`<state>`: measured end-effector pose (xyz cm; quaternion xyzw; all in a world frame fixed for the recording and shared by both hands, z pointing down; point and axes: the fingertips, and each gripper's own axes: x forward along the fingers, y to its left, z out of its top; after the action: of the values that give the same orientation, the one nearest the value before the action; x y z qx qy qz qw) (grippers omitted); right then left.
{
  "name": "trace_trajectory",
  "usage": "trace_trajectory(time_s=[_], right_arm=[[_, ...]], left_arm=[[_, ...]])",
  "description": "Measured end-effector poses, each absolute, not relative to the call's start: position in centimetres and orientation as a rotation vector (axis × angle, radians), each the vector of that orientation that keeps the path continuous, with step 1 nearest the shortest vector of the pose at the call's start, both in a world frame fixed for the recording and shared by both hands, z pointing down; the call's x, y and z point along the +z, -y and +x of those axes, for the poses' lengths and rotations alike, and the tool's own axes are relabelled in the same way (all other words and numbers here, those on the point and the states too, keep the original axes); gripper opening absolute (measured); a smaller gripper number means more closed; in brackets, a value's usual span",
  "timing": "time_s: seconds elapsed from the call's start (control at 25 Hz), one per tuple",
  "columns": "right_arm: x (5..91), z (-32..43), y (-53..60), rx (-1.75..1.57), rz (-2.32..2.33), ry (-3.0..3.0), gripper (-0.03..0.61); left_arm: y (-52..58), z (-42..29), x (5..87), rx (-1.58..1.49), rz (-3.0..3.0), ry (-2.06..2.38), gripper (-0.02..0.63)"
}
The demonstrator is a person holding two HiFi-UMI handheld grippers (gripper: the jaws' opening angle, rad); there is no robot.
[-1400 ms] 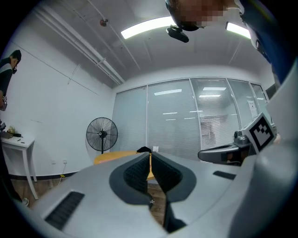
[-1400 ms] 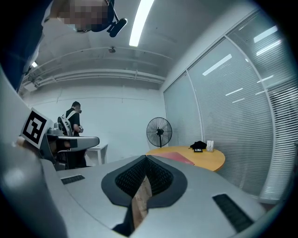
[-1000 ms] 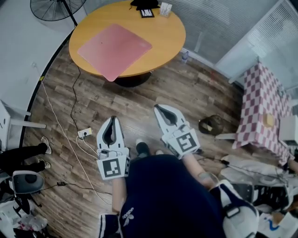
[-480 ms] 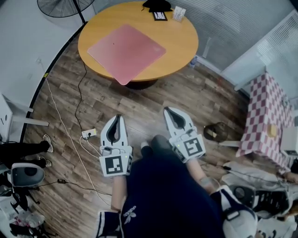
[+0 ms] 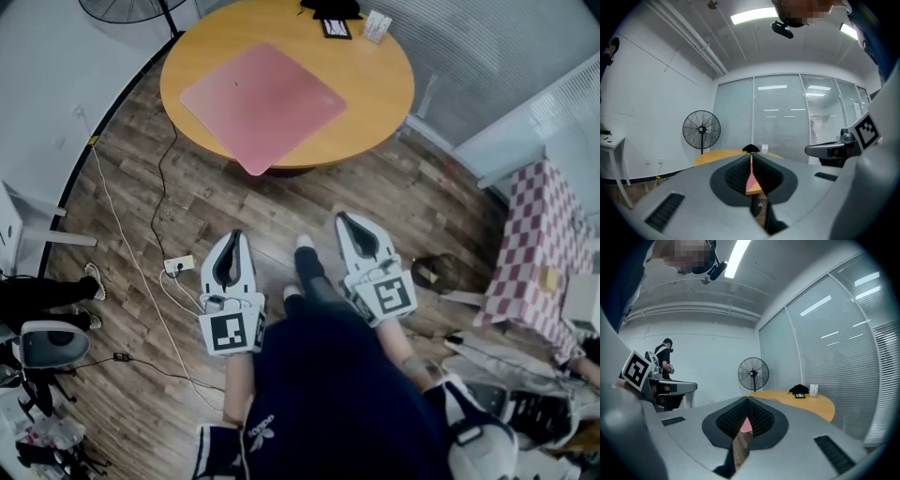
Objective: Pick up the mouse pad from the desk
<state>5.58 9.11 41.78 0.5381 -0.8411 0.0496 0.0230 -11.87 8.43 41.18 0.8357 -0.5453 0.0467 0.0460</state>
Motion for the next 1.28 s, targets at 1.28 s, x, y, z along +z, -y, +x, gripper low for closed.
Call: trace_trajectory(time_s=[1.28], right_arm=[[42.8, 9.8, 10.8, 0.159, 1.488, 2.632, 0.003]], left_arm=[[10.2, -9.9, 41.8, 0.101, 2.416, 1.799, 0.014]])
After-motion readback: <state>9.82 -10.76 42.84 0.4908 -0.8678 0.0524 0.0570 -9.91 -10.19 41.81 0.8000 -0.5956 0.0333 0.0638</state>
